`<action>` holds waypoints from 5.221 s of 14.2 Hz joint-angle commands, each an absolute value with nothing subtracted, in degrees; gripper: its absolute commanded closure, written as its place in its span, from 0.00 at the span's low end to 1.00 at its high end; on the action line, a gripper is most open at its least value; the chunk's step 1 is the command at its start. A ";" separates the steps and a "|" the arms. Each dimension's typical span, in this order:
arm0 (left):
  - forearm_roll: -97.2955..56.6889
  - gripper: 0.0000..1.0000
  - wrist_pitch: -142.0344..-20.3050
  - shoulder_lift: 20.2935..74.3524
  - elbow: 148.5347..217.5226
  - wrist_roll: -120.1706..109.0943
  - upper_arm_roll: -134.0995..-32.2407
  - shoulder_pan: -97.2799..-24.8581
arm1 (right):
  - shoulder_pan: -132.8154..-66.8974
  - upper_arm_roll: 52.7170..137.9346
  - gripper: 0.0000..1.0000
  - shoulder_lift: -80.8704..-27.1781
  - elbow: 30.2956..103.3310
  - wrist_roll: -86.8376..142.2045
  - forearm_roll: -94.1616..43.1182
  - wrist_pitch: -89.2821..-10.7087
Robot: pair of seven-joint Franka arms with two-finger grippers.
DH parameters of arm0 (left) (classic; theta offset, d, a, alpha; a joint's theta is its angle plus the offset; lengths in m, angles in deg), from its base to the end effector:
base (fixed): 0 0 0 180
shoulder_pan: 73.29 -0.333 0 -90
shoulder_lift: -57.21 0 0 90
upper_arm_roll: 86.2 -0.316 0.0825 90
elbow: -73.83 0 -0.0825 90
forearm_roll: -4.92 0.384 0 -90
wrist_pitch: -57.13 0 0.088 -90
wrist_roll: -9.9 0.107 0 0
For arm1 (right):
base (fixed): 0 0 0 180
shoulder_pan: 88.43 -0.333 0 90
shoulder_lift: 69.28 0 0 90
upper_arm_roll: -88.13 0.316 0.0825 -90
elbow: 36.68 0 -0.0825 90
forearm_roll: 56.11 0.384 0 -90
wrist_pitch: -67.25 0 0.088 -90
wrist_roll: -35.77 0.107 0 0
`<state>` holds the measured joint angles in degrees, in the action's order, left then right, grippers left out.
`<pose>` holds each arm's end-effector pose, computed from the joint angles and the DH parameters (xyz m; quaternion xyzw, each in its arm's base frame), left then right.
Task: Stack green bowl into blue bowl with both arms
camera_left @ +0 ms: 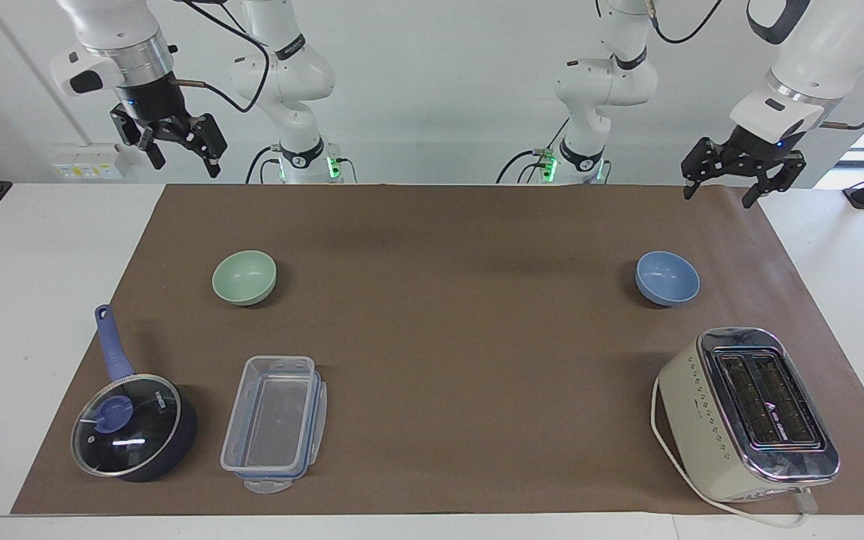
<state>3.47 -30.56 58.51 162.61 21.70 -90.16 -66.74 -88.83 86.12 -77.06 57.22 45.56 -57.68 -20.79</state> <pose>0.5431 -0.0269 0.6434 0.9920 -0.1258 0.0029 0.0132 0.5077 -0.0187 0.6615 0.9948 -0.0999 0.0175 0.0101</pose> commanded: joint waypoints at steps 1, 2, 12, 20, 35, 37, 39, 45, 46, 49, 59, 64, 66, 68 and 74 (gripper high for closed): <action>4.04 0.00 -29.27 58.44 161.55 21.24 -90.42 -66.34 | -88.26 86.28 0.00 -77.28 56.93 44.12 -56.81 -20.38; 4.04 0.00 -29.27 58.44 161.55 21.16 -90.50 -66.34 | -88.26 86.28 0.00 -77.28 56.93 44.12 -56.81 -20.38; 4.04 0.00 -29.53 58.44 161.55 21.94 -90.50 -66.43 | -88.26 86.28 0.00 -77.27 56.93 44.12 -56.81 -20.38; 3.78 0.00 -29.97 58.88 162.51 23.08 -90.59 -67.48 | -88.26 86.28 0.00 -77.28 56.93 44.12 -56.81 -20.38; 3.52 0.00 -42.18 65.29 181.83 30.21 -90.68 -74.51 | -88.26 86.28 0.00 -77.28 56.93 44.12 -56.81 -20.38; 3.43 0.00 -44.29 65.29 184.04 30.99 -90.68 -75.83 | -88.26 86.28 0.00 -77.19 56.93 44.12 -56.81 -20.38; 3.25 0.00 -46.05 65.29 186.40 31.96 -90.68 -77.49 | -88.26 86.28 0.00 -77.28 56.93 44.12 -56.81 -20.38; 1.06 0.00 -54.57 64.51 193.88 36.36 -90.68 -80.75 | -88.26 86.28 0.00 -77.28 56.93 44.12 -56.81 -20.38; 0.97 0.00 -56.15 64.50 195.37 36.71 -90.68 -80.93 | -88.26 86.28 0.00 -77.28 56.93 44.12 -56.81 -20.38; 0.79 0.04 -58.45 64.07 198.01 37.68 -90.68 -82.07 | -88.26 86.28 0.00 -77.28 56.93 44.12 -56.81 -20.38; -0.52 0.32 -68.27 57.13 202.67 39.61 -90.68 -83.39 | -88.26 86.28 0.00 -77.19 56.93 44.12 -56.81 -20.38; -2.64 0.36 -71.63 55.63 204.17 39.61 -90.68 -83.22 | -88.26 86.28 0.00 -77.28 56.93 44.12 -56.81 -20.38; -3.25 0.41 -71.72 55.63 204.08 39.52 -90.68 -83.22 | -88.26 86.28 0.00 -77.28 56.93 44.12 -56.81 -20.38; -4.39 0.46 -72.16 55.54 204.17 39.44 -90.68 -83.22 | -88.26 86.28 0.00 -77.28 56.93 44.12 -56.81 -20.38; -4.75 0.76 -72.07 55.54 204.17 39.08 -90.68 -83.30 | -88.26 86.28 0.00 -77.28 56.93 44.12 -56.81 -20.38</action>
<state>-3.79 -70.58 55.01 202.98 38.46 -91.06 -82.61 -88.83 86.12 -77.06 57.22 45.56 -57.68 -20.79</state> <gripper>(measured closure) 0.599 0.000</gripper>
